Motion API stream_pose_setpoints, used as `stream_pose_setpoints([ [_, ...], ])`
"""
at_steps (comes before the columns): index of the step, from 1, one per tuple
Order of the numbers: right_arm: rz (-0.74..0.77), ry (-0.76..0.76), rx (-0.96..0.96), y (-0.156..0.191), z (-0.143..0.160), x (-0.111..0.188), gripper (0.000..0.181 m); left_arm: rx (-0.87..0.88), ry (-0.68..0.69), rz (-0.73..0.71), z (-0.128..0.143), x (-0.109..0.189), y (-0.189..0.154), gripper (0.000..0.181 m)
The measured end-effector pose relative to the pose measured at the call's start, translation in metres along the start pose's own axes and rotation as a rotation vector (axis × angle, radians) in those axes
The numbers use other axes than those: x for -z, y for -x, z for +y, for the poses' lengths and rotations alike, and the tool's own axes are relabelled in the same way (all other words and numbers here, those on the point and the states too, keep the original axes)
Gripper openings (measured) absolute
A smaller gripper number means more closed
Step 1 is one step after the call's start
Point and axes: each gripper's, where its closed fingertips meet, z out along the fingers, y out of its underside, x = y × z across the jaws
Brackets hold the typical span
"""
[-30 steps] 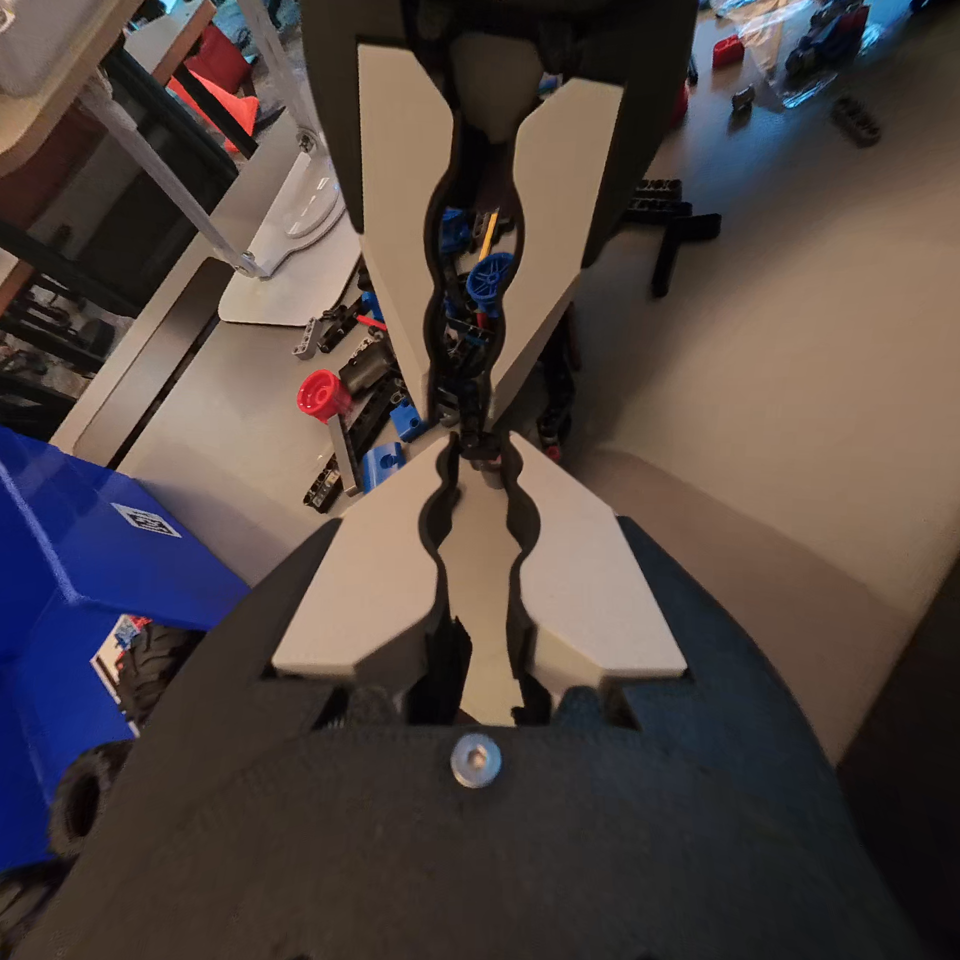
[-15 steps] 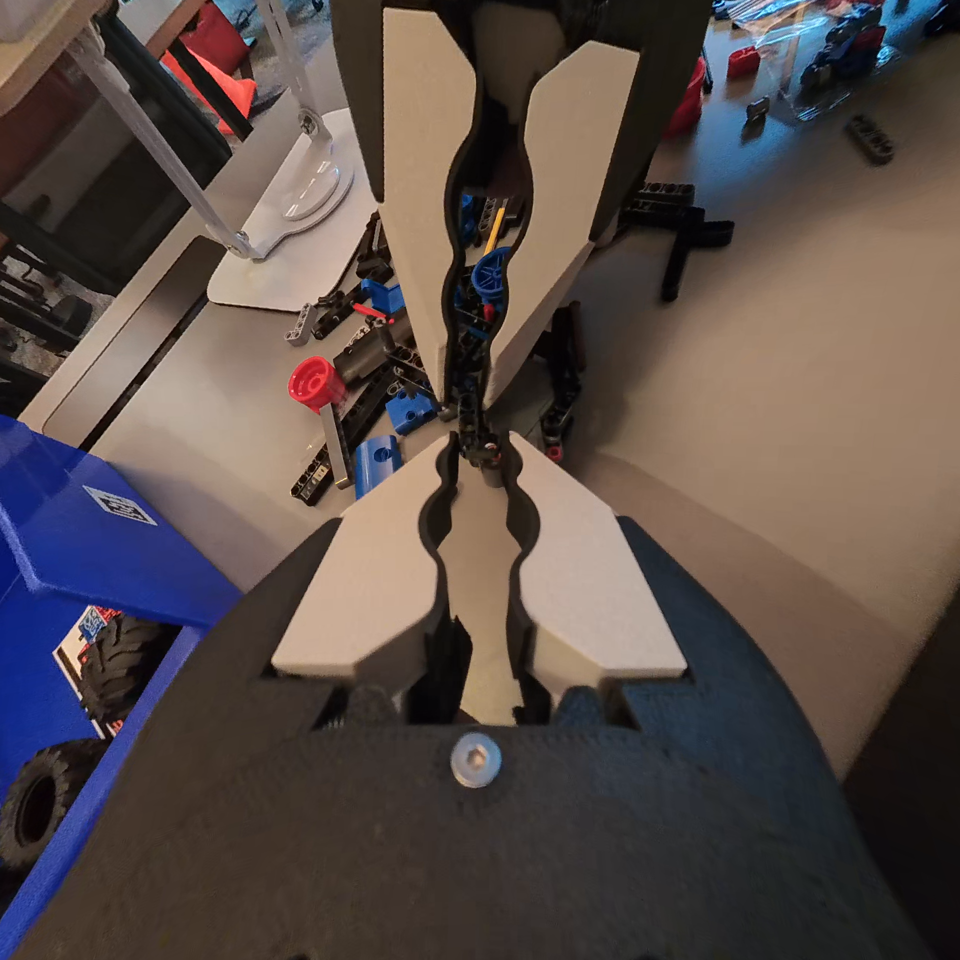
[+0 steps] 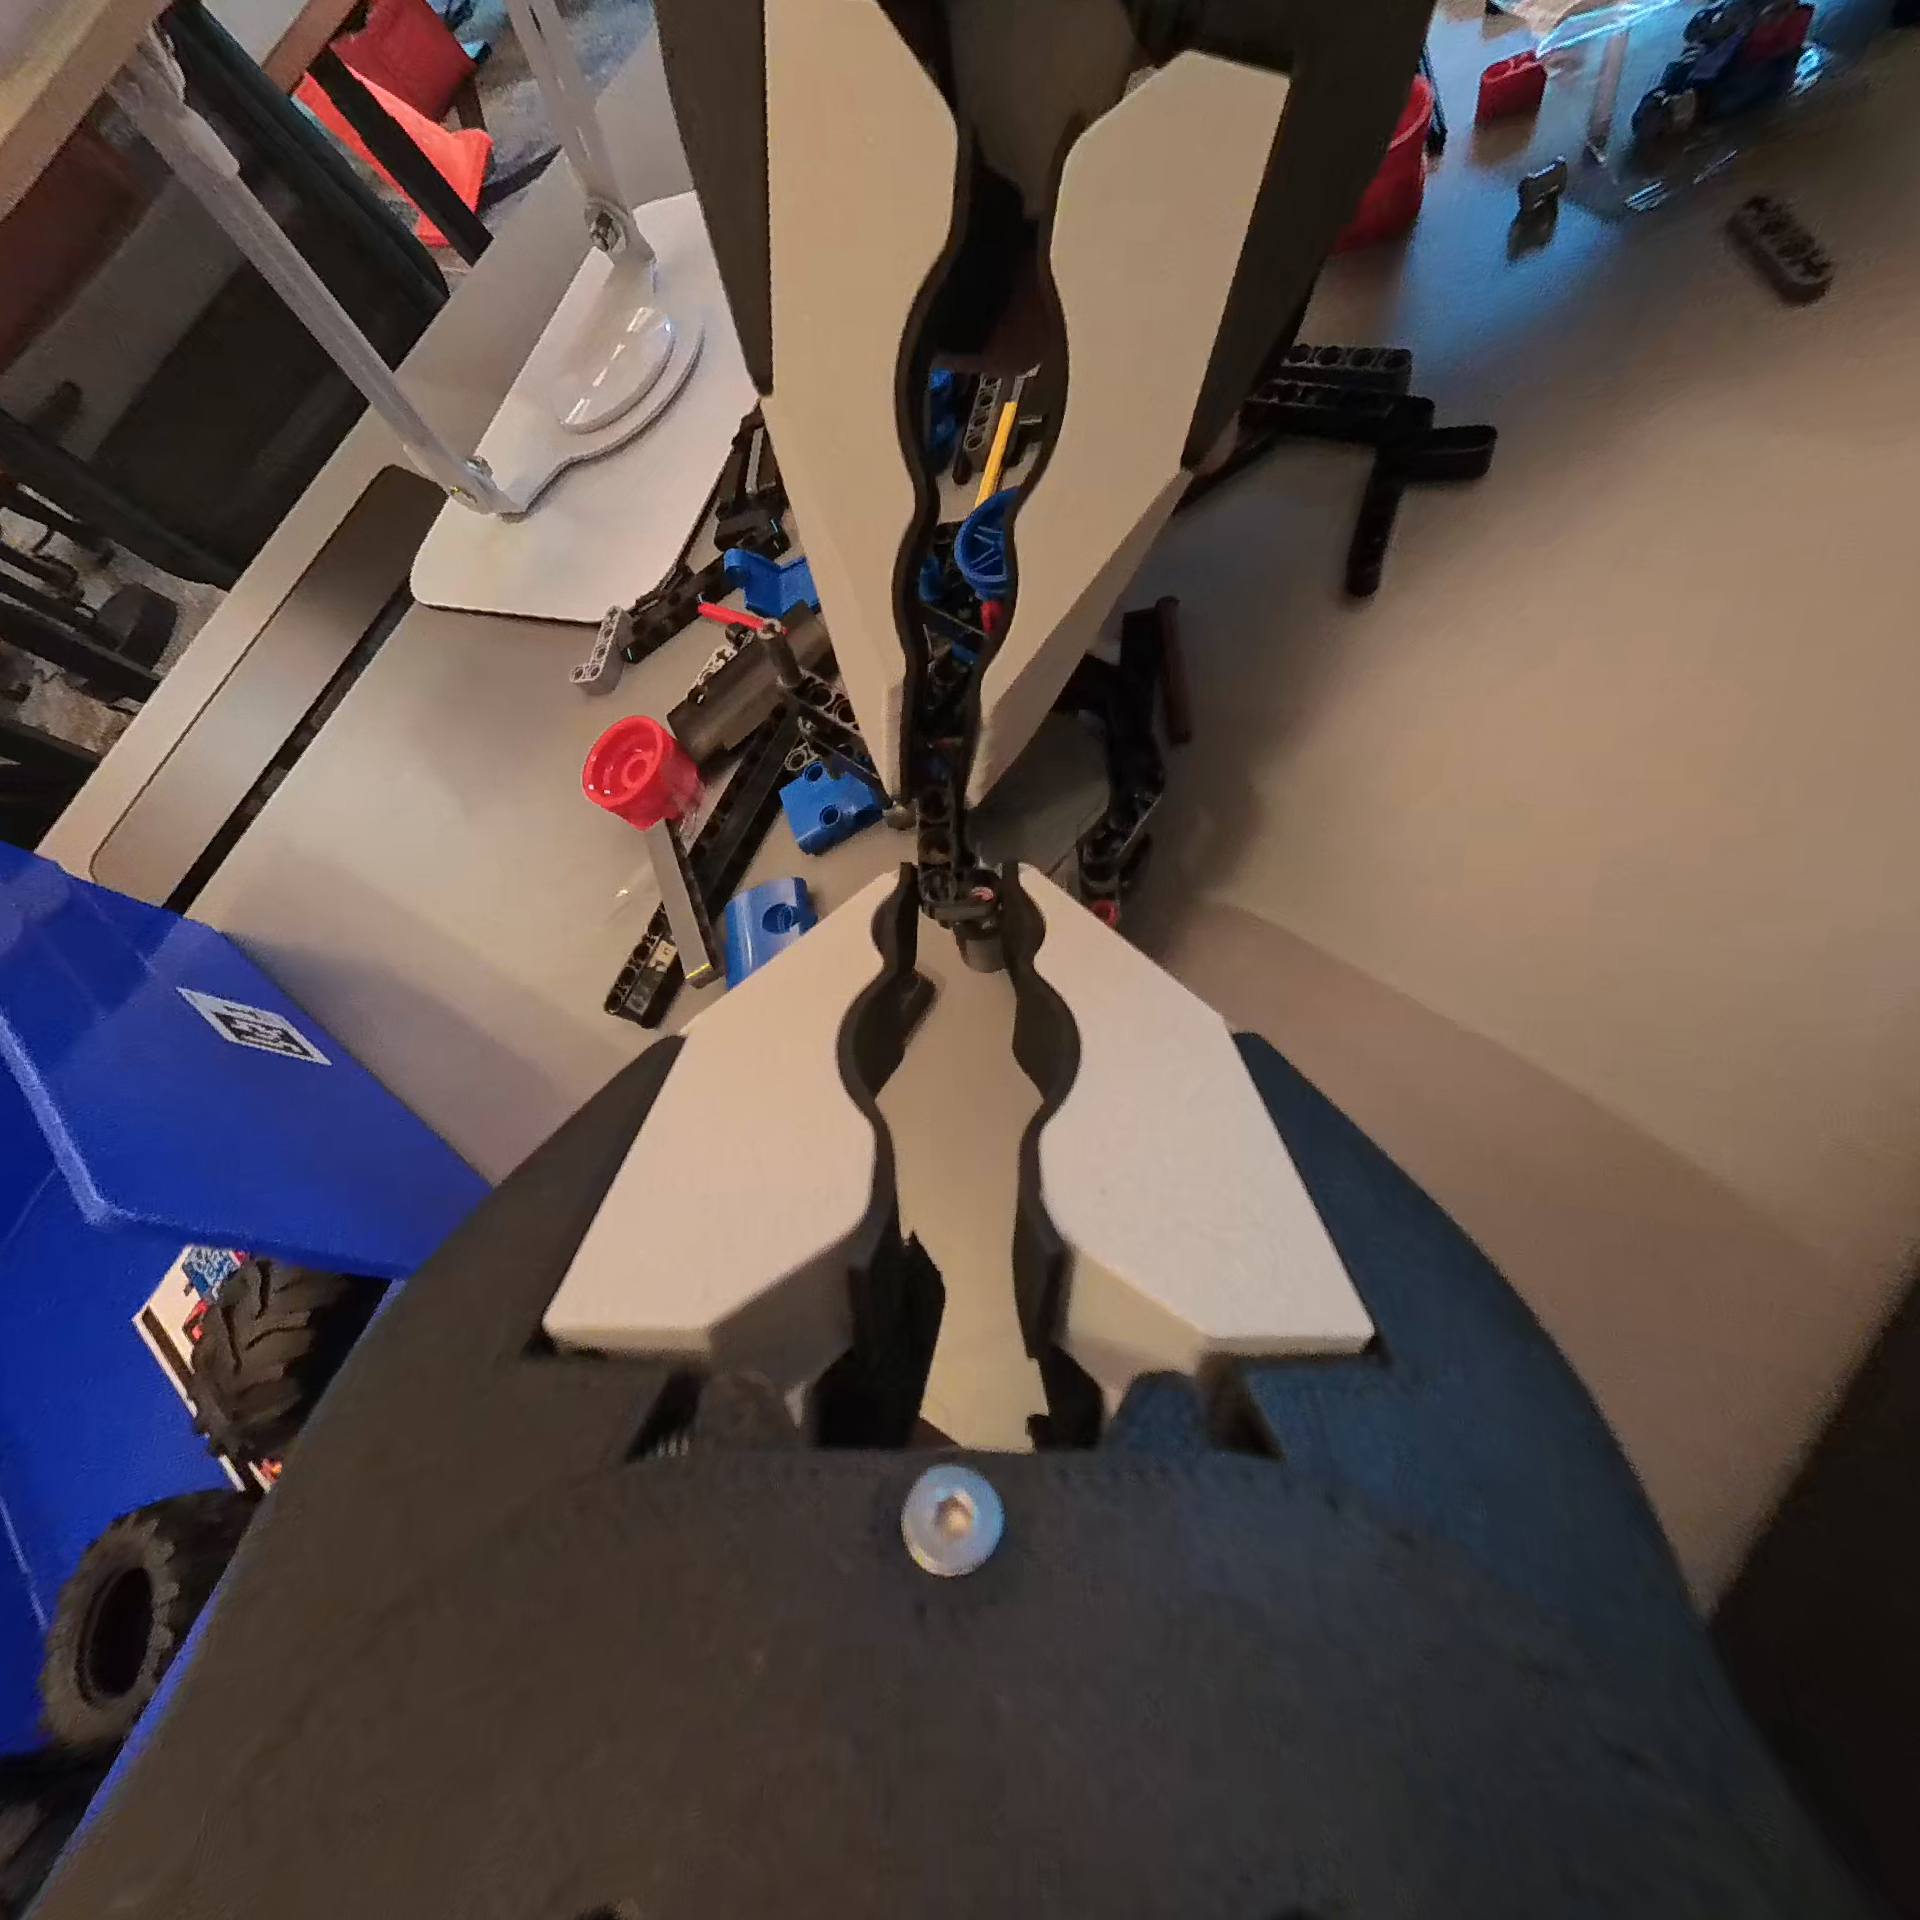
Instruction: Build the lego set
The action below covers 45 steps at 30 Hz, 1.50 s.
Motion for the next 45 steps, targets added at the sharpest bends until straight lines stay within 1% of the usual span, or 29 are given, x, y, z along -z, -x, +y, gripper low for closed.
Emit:
stream_pose_setpoints([
  [15, -0.01, -0.034, -0.066, -0.004, 0.005, 0.004, 0.006, -0.011, 0.002, 0.016, -0.003, -0.003, 0.003, 0.013],
  [17, -0.003, -0.037, -0.07, -0.005, 0.006, 0.003, 0.006, -0.002, -0.006, 0.021, -0.005, -0.001, 0.003, 0.025],
  [18, -0.004, -0.039, -0.074, -0.005, 0.006, 0.003, 0.006, -0.003, -0.021, 0.015, -0.009, 0.002, 0.004, 0.027],
  [21, -0.002, -0.047, -0.083, -0.006, 0.006, 0.004, 0.006, 0.004, -0.03, 0.027, -0.014, 0.005, 0.003, 0.021],
  [25, -0.002, -0.049, -0.084, -0.006, 0.006, 0.004, 0.006, -0.041, 0.039, -0.007, -0.013, -0.006, 0.008, 0.006],
  [30, -0.005, -0.044, -0.1, -0.006, 0.007, 0.004, 0.006, -0.061, 0.061, -0.01, -0.011, -0.01, 0.009, 0.005],
  [33, -0.014, -0.097, -0.154, -0.014, -0.002, 0.017, 0.021, -0.066, 0.062, -0.022, -0.011, -0.011, 0.011, 0.005],
  [34, -0.002, -0.095, -0.168, -0.019, 0.0, 0.022, 0.026, -0.064, 0.062, -0.024, -0.011, -0.011, 0.012, 0.005],
  [36, 0.025, -0.047, -0.188, -0.028, 0.011, 0.027, 0.031, -0.064, 0.066, -0.012, -0.011, -0.011, 0.012, 0.005],
  [41, 0.02, 0.057, -0.218, -0.024, 0.034, 0.018, 0.044, -0.101, 0.097, -0.002, -0.01, -0.012, 0.01, 0.005],
  [45, 0.018, 0.073, -0.221, -0.024, 0.036, 0.015, 0.044, -0.138, 0.146, 0.013, -0.009, -0.012, 0.009, 0.005],
])
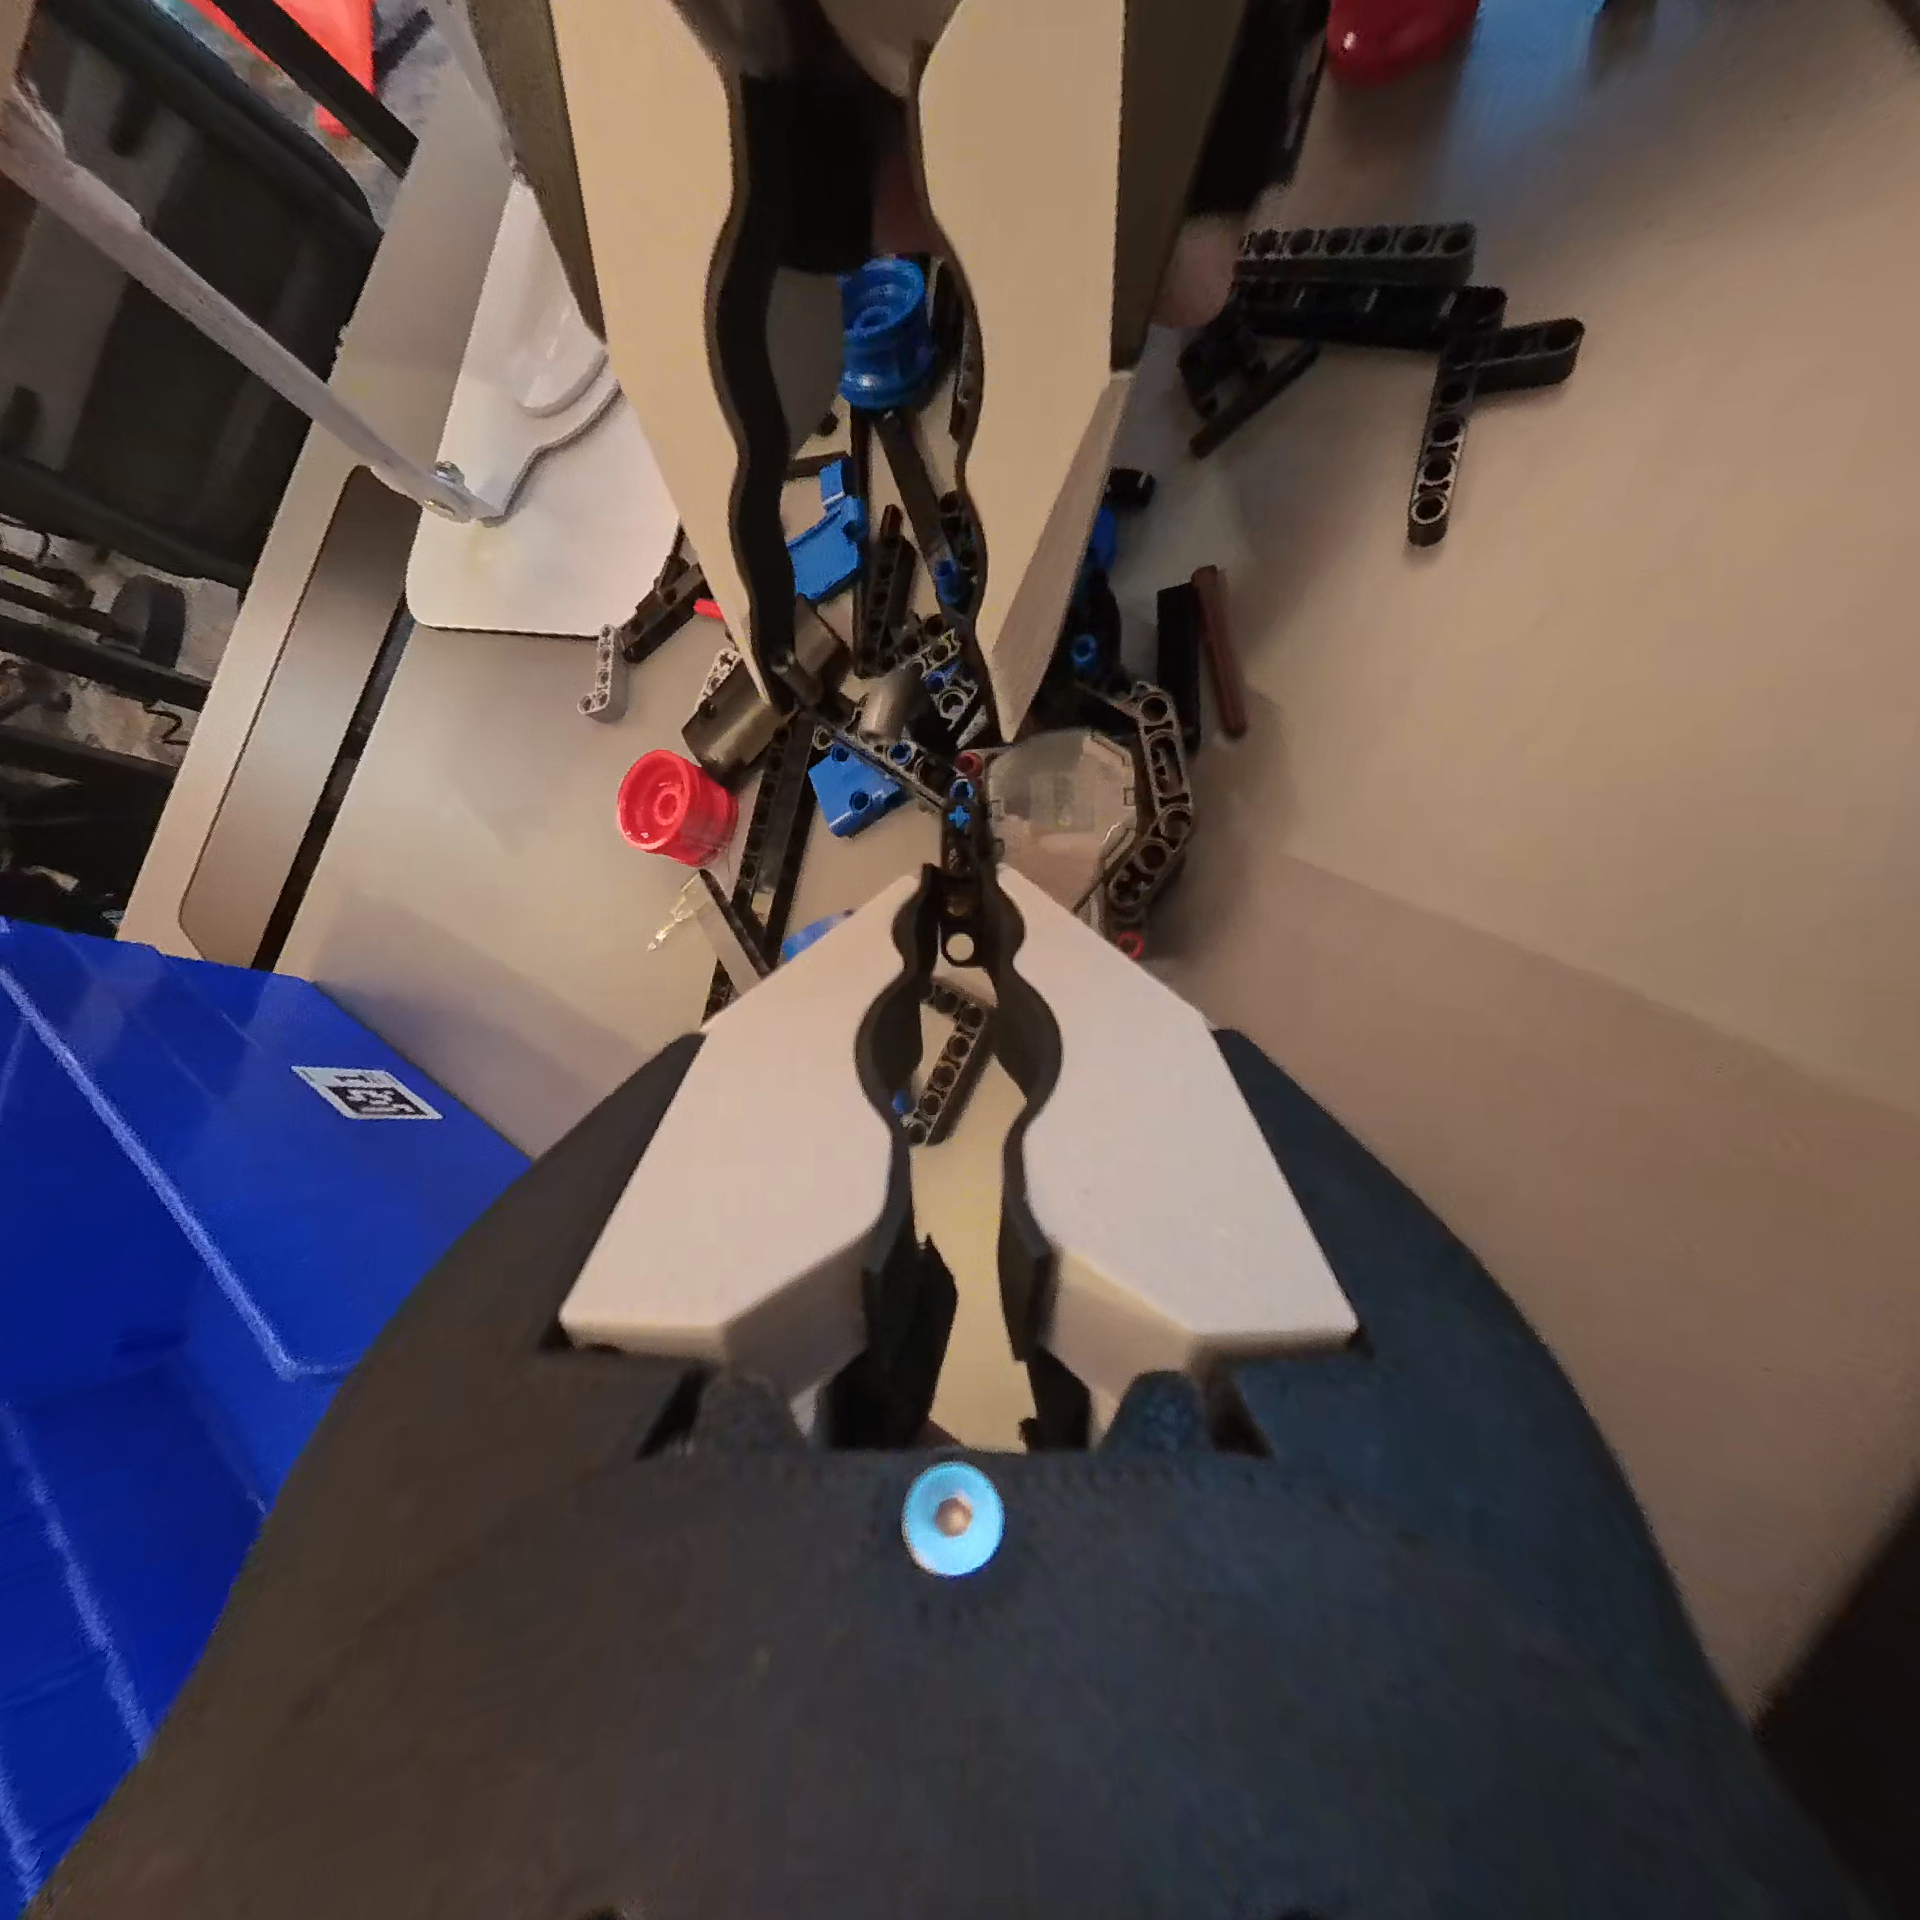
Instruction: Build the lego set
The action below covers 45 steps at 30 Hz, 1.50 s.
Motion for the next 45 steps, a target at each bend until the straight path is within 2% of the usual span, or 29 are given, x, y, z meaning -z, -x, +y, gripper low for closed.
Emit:
stream_pose_setpoints([
  [17, 0.018, 0.03, 0.002, 0.0005, 0.0029, -0.0037, 0.043, -0.022, 0.123, 0.109, 0.0024, 0.0015, -0.001, 0.005],
  [37, 0.044, 0.046, 0.012, -0.003, 0.004, -0.0038, 0.039, -0.14, 0.326, 0.202, 0.003, -0.0039, 0.0, 0.005],
  [45, 0.046, 0.04, 0.011, -0.0041, 0.0048, -0.0029, 0.038, -0.13, 0.258, 0.153, -0.0035, -0.0062, 0.0005, 0.005],
])
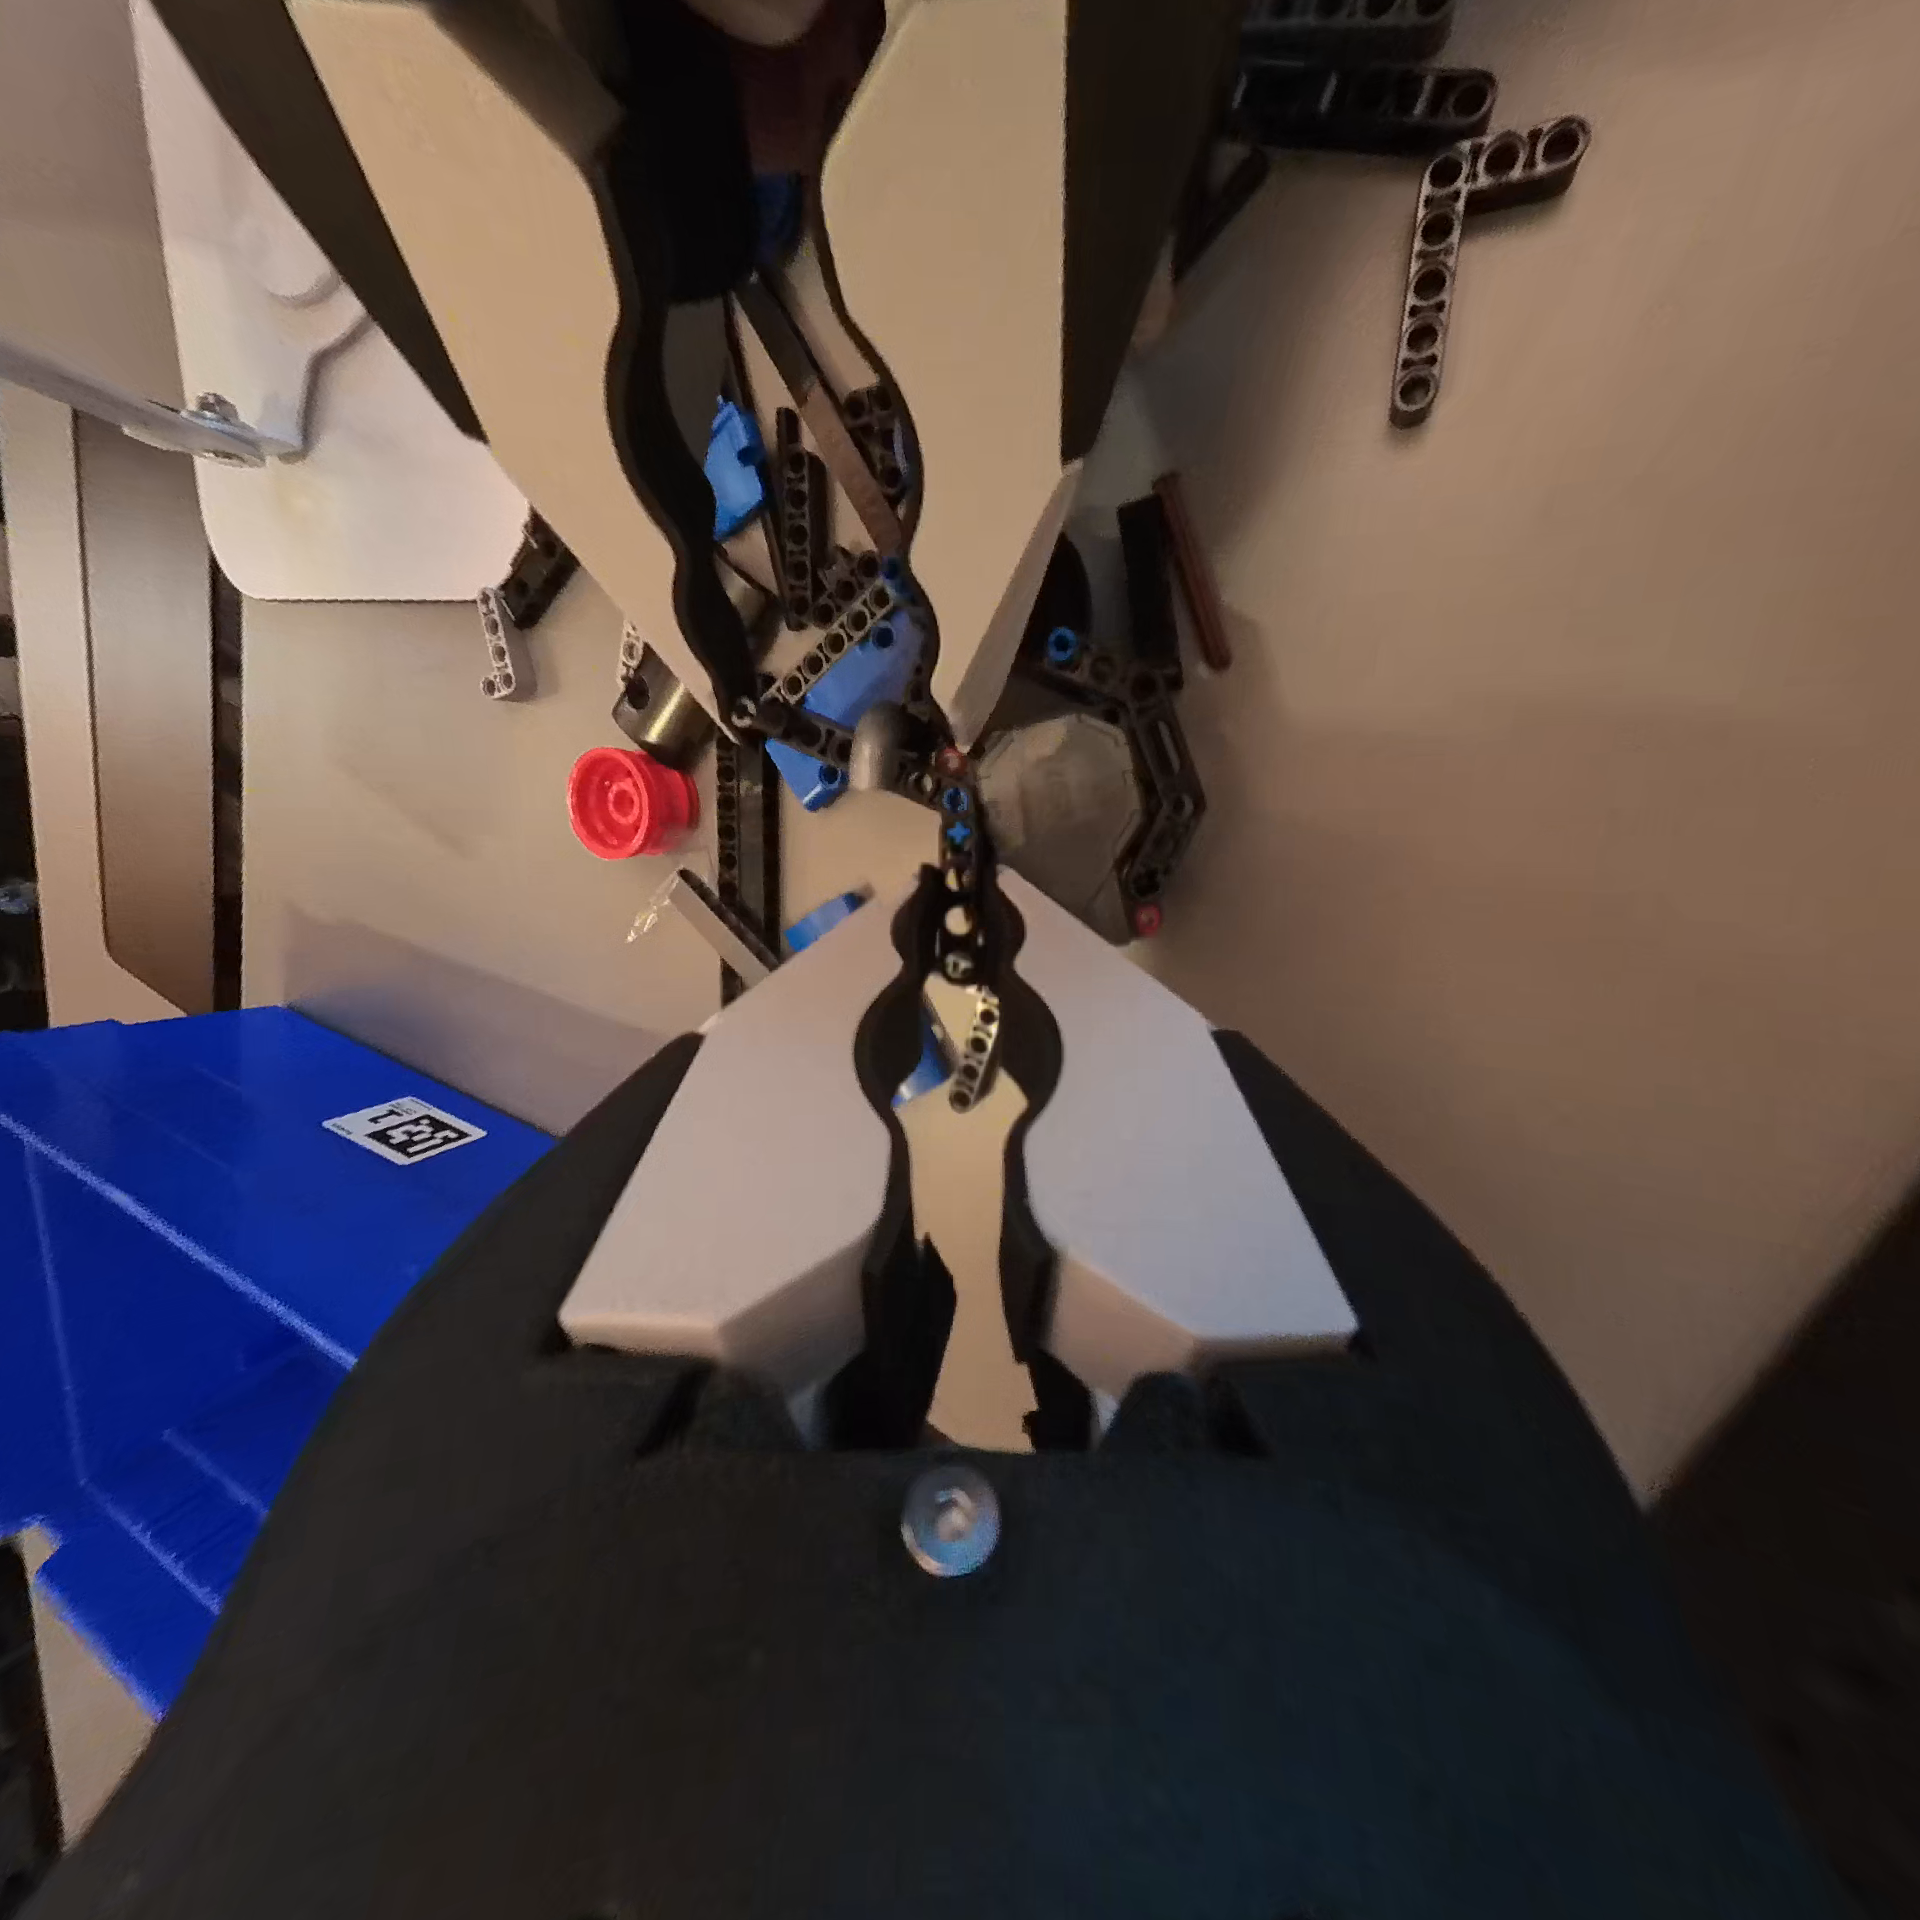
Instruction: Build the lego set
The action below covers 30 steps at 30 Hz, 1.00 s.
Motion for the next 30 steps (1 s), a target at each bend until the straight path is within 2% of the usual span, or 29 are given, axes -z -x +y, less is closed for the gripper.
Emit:
stream_pose_setpoints([
  [2, -0.002, -0.001, 0.003, 0.001, -0.001, 0.0, 0.038, 0.016, -0.029, 0.001, -0.003, -0.001, -0.002, 0.005],
  [30, 0.006, 0.006, -0.007, -0.001, 0.0, 0.0, 0.037, 0.058, 0.068, 0.039, 0.004, -0.007, -0.002, 0.005],
])
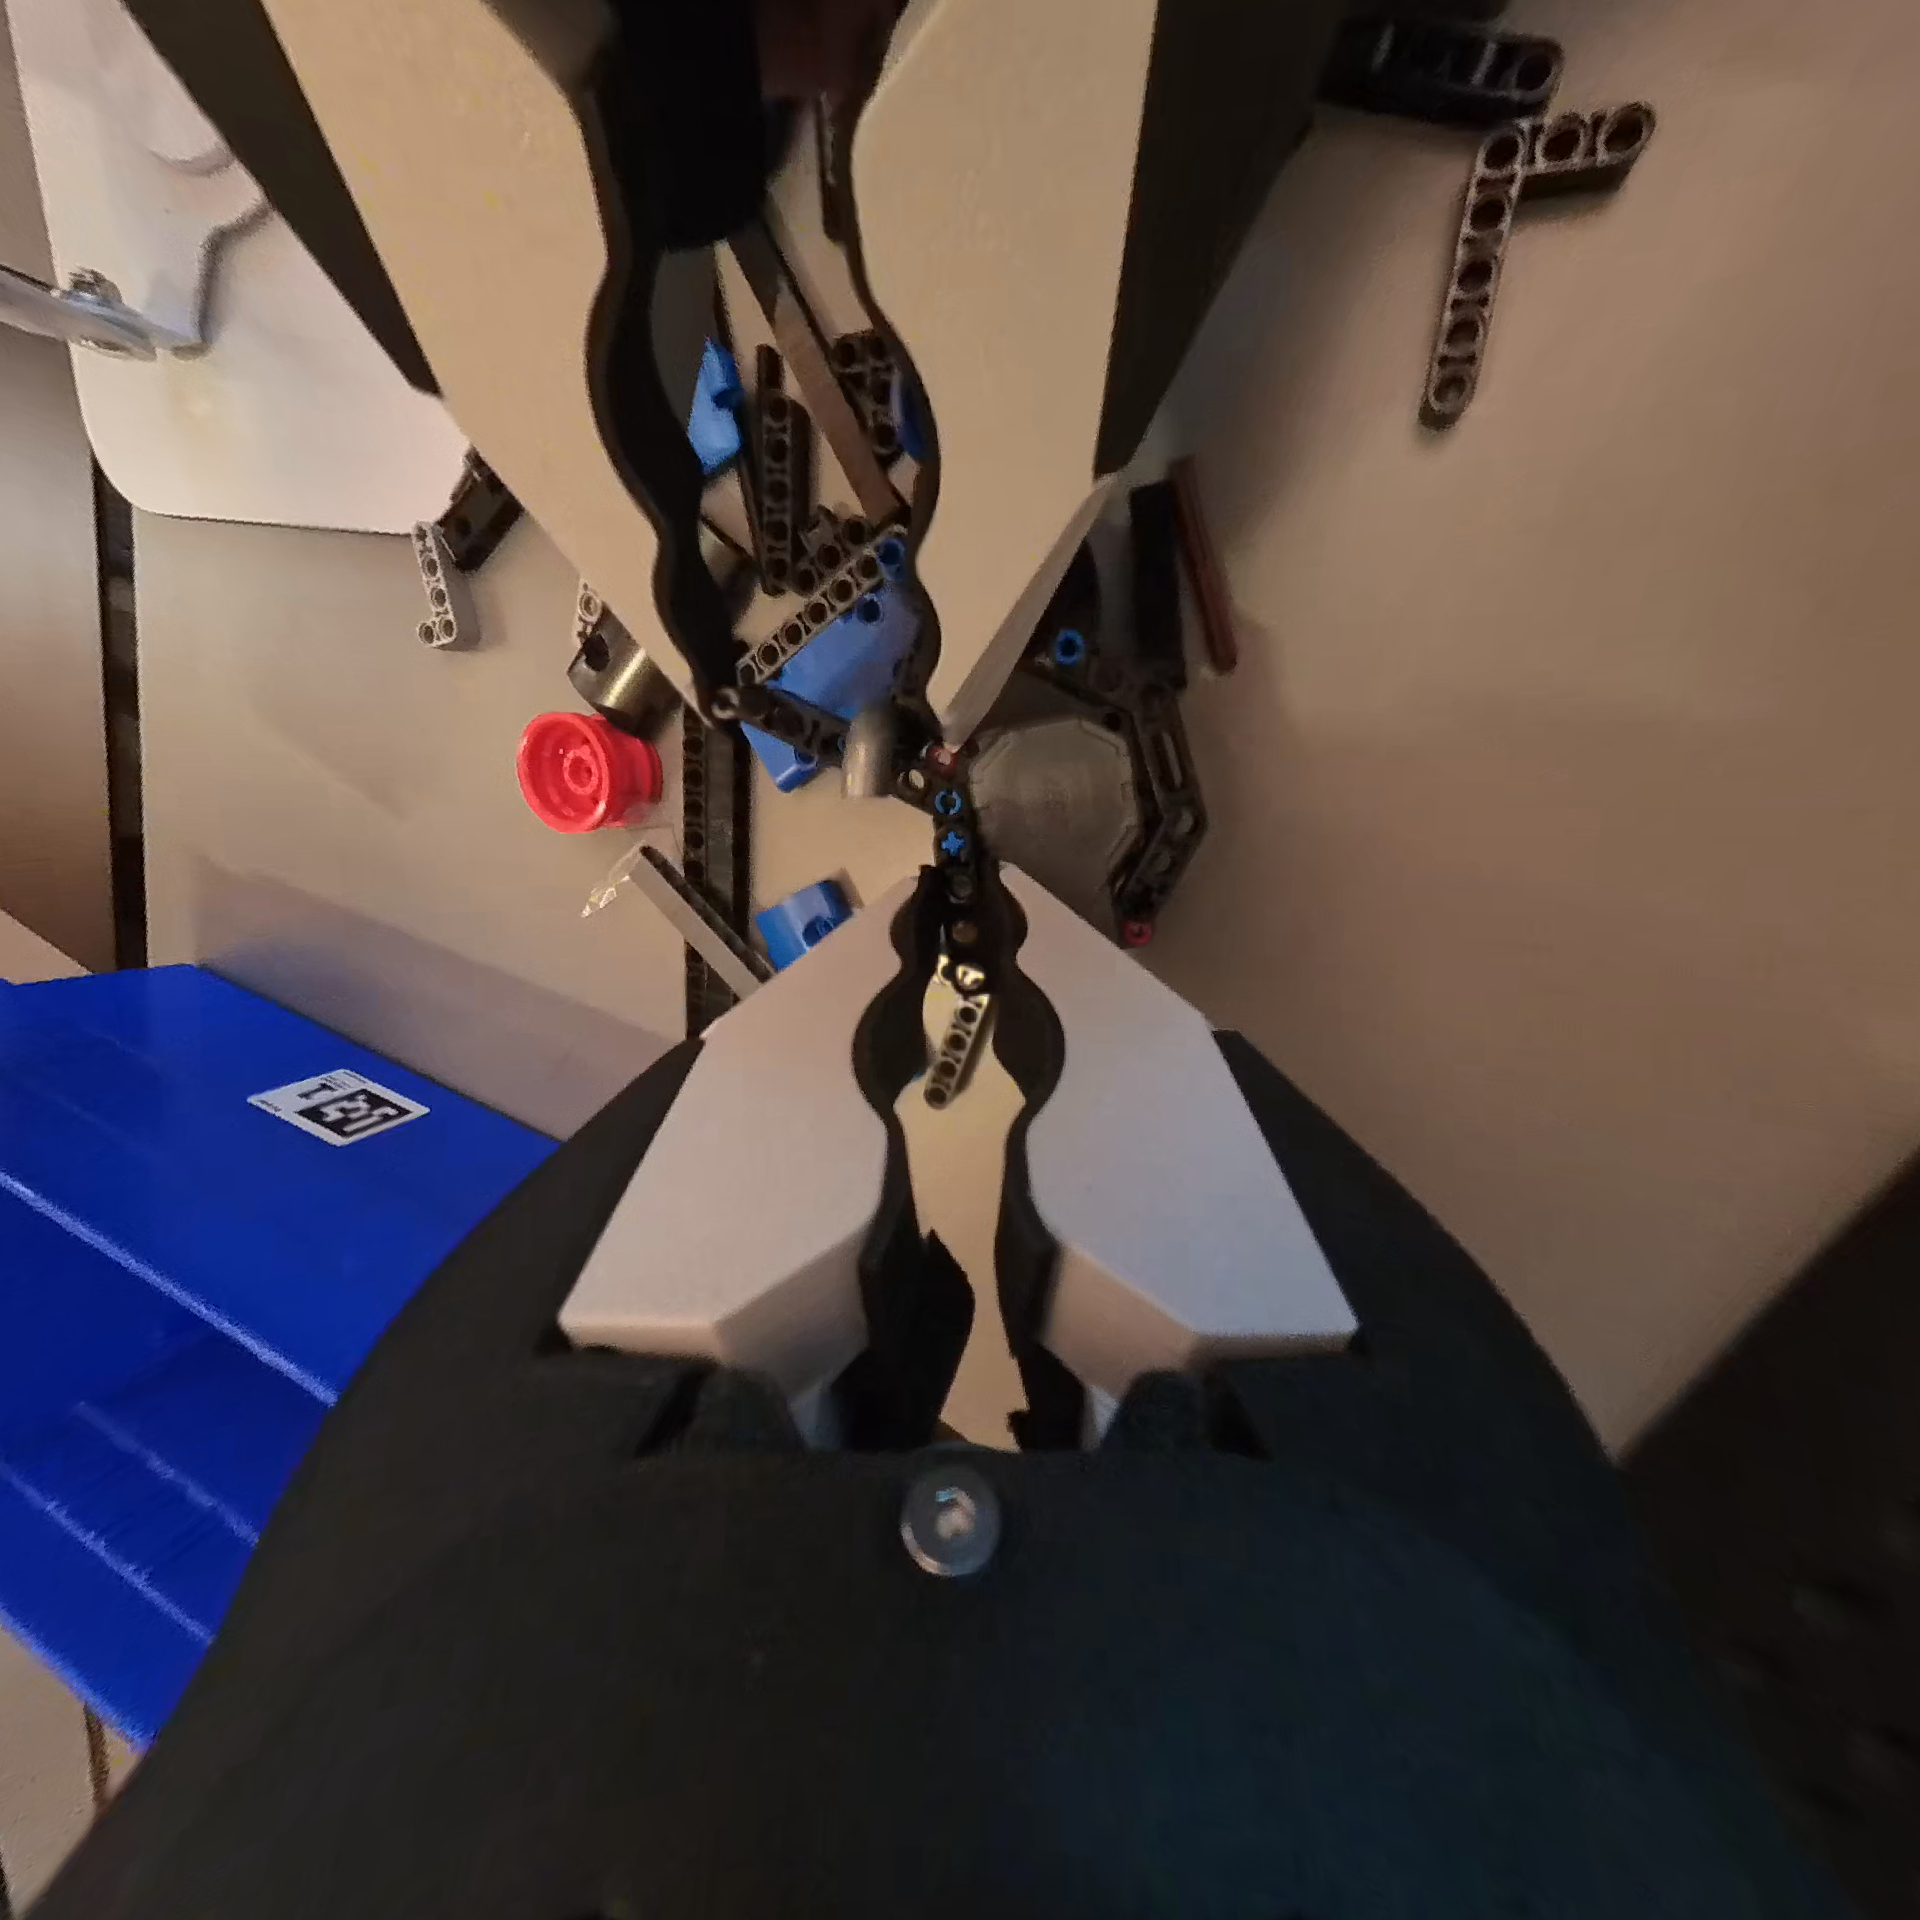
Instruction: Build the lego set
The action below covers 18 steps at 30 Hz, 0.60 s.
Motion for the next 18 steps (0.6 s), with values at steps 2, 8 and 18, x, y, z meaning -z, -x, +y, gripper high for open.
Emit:
stream_pose_setpoints([
  [2, 0.002, 0.001, -0.002, -0.002, 0.002, 0.001, 0.037, 0.024, -0.024, -0.012, -0.002, -0.001, 0.001, 0.005],
  [8, -0.009, -0.01, 0.0, 0.0, 0.001, 0.002, 0.037, 0.122, -0.167, -0.034, -0.001, 0.01, -0.008, 0.024],
  [18, -0.014, -0.012, -0.002, 0.001, 0.001, 0.001, 0.038, 0.13, -0.244, -0.128, 0.002, 0.016, -0.003, 0.003],
])
